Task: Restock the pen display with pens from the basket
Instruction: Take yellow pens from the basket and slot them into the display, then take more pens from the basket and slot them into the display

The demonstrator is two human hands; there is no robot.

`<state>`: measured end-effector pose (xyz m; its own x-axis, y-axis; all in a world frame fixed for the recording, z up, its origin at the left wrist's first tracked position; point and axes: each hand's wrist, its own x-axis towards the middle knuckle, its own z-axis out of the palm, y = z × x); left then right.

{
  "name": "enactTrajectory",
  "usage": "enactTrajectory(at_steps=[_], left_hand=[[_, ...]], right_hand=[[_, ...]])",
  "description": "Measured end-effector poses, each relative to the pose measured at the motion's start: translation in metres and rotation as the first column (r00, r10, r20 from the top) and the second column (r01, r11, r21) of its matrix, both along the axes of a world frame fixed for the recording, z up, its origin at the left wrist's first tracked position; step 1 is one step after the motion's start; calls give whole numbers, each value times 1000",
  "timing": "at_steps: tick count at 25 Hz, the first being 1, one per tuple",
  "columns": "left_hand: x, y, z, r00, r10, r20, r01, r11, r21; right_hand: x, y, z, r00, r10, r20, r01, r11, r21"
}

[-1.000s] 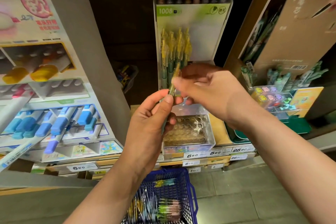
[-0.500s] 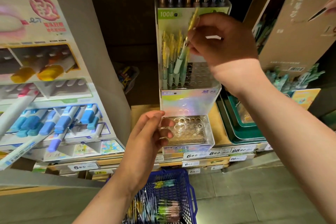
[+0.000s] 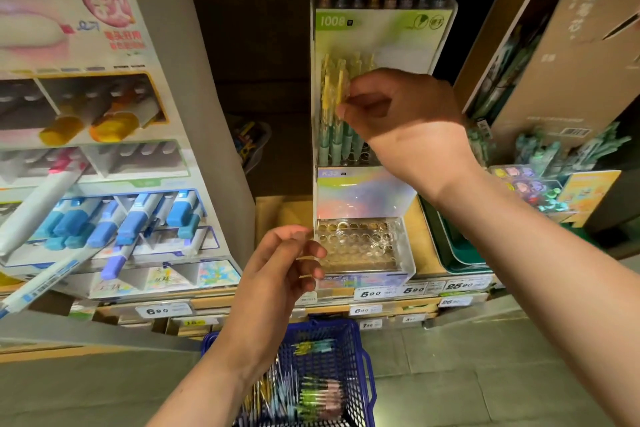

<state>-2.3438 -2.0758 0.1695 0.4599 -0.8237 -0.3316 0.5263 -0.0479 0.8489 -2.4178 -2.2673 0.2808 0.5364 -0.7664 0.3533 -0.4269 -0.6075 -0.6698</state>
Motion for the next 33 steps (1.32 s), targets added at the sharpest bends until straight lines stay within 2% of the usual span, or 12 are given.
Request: enactTrajectory(at_steps=[10,13,15,18,21,23,27,33], left_hand=[[3,-20,12,1000,0,25,1,999,-38],[3,-24,15,1000,-5,22,7,998,-61],[3,-25,16,1000,-12,28,14,997,-82],[2,-23,18,1000,-11,28,13,996,-89],[-3,-14,24,997,-4,81,9,998,-64],[-9,-1,27,986,2,166,5,999,-45],[-22,41,6,965,30,261,-35,999,14],[-38,108,-104,978,-18,209,-30,974,225]], right_hand=[[3,-1,-10,993,-51,-105,40,994,-102],[-1,0,-19,973,-34,-227,11,995,-101],[-7,2,-21,978,-43,-204,42,999,-10],[-24,13,-19,999,-33,-31,39,978,205],[-37,43,-21,992,58,115,-101,907,409],[-46,66,-29,975,133,178,-201,869,452],[-72,114,-76,952,188,243,-295,780,551],[-105,174,-201,980,127,150,-197,627,754]])
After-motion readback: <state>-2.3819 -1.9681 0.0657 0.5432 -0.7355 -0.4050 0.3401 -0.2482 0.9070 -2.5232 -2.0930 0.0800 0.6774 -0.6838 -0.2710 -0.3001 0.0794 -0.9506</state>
